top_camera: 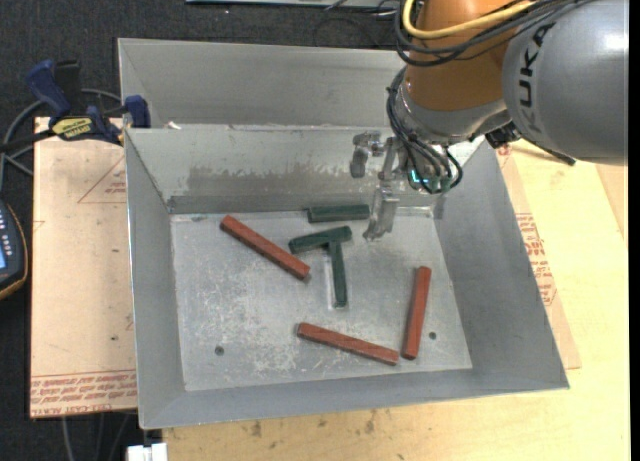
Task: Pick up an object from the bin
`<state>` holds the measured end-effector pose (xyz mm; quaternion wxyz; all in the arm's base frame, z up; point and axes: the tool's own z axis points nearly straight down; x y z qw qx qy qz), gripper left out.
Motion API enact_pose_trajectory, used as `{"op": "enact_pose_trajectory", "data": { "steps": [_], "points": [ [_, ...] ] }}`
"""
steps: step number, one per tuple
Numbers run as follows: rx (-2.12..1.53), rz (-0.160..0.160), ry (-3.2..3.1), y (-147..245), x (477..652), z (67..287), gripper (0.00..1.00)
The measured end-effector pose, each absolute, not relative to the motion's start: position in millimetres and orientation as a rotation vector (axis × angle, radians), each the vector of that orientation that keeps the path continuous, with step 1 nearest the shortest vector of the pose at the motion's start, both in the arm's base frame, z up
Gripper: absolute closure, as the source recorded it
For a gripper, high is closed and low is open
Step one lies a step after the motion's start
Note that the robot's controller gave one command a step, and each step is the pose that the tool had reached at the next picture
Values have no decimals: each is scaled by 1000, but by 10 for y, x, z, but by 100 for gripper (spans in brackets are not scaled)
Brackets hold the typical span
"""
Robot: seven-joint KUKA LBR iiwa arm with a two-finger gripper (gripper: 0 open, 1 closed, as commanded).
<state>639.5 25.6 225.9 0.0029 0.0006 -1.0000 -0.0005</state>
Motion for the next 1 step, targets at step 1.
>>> {"op": "enact_pose_trajectory", "data": {
  "steps": [1],
  "points": [
    [-14, -2, -3132, 504, 5734, 951, 0]
  ]
}}
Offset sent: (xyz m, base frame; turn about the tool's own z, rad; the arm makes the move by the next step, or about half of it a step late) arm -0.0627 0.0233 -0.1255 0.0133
